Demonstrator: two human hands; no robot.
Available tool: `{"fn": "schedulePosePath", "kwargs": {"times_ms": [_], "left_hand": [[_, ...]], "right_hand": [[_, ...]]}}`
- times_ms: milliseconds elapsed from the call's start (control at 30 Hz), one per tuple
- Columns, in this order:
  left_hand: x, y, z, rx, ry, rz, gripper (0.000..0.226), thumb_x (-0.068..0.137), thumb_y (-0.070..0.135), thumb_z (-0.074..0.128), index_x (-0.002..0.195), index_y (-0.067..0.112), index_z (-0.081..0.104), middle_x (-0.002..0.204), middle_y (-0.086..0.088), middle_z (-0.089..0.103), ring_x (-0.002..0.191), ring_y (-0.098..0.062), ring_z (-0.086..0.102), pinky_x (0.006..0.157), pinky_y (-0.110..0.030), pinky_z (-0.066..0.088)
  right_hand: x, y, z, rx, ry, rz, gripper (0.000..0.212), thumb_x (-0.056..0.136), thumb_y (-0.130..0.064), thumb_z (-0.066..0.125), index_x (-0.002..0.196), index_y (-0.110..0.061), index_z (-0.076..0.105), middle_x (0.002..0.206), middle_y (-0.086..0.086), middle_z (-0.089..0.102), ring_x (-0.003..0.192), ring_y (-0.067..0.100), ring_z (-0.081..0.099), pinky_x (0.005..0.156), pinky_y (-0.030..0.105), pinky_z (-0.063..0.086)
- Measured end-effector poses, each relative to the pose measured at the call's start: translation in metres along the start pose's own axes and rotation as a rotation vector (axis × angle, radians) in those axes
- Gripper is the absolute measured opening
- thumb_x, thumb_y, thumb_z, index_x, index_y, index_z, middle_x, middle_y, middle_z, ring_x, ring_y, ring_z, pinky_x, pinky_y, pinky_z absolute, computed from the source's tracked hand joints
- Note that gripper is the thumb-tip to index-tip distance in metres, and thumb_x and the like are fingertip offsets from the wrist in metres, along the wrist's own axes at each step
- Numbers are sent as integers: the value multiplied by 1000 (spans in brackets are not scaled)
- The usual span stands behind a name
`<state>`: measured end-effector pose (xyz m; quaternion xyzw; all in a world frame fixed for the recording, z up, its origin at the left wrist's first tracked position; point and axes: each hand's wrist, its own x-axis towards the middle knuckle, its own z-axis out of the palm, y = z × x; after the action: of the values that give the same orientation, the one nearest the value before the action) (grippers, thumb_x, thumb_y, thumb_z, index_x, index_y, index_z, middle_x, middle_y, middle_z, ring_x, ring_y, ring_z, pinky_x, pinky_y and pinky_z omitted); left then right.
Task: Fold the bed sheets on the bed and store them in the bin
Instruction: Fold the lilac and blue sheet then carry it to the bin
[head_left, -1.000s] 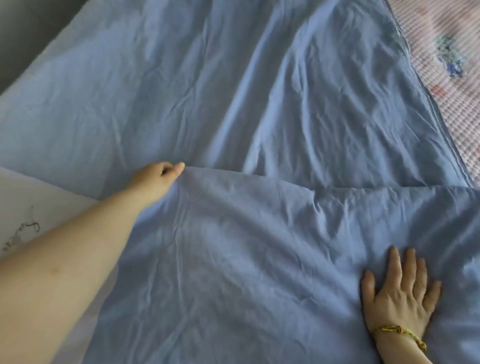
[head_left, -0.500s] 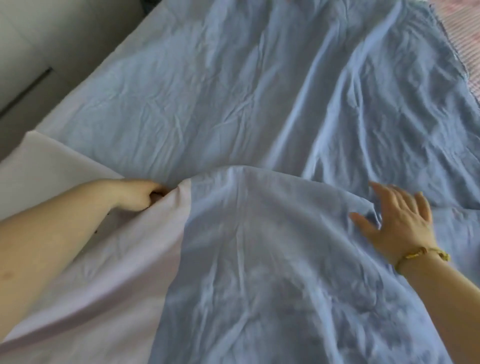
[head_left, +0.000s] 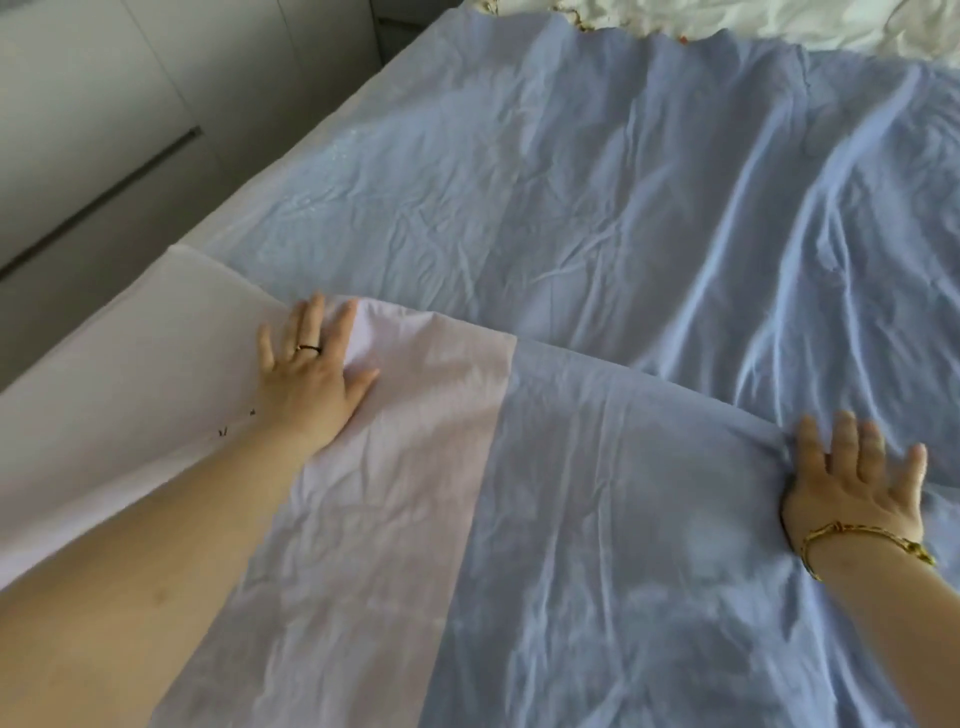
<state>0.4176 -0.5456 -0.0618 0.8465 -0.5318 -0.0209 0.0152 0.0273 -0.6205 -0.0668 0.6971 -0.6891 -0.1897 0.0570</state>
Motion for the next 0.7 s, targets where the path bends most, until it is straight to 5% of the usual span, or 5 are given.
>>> {"fn": "schedulePosePath", "kwargs": {"times_ms": [133, 267, 433, 500, 700], "left_hand": [[-39, -40, 23, -37, 56, 49, 69, 83, 46, 34, 133, 1, 46, 135, -27, 45, 121, -43, 48, 102, -52, 13], [-54, -92, 18, -47, -57, -140, 93, 70, 62, 0, 144, 14, 30, 151, -11, 27, 140, -25, 24, 109, -41, 0], [-45, -112, 30, -89, -148, -165, 103, 53, 66, -18, 147, 27, -5, 156, 3, -6, 144, -12, -6, 110, -34, -9], [-45, -115, 38, -117, -142, -160, 105, 47, 78, -26, 140, 31, -19, 151, 11, -17, 141, -7, -14, 107, -31, -16], [-42, -121, 48, -233, -69, -100, 101, 41, 85, -33, 128, 34, -20, 139, 16, -21, 129, 3, -20, 99, -22, -28]], "right_hand": [[-41, -70, -21, 423, 396, -172, 59, 75, -8, 43, 133, 4, 42, 137, 32, 38, 128, 46, 37, 107, 18, -18], [-82, -199, -50, 518, 309, -561, 56, 76, -32, 33, 123, -7, 51, 123, 20, 58, 118, 34, 51, 104, 33, 16], [-67, -297, -52, 469, 111, -500, 94, 59, -43, -22, 148, -17, -5, 155, 3, -15, 142, 17, -15, 93, 30, -36], [-60, -314, -48, 495, 138, -420, 90, 62, -40, -18, 147, -15, -5, 154, 2, -15, 142, 16, -14, 90, 29, -39], [-43, -346, -37, 604, 464, -307, 60, 71, -23, 34, 119, 4, 57, 125, 21, 56, 115, 35, 55, 109, 33, 1]]}}
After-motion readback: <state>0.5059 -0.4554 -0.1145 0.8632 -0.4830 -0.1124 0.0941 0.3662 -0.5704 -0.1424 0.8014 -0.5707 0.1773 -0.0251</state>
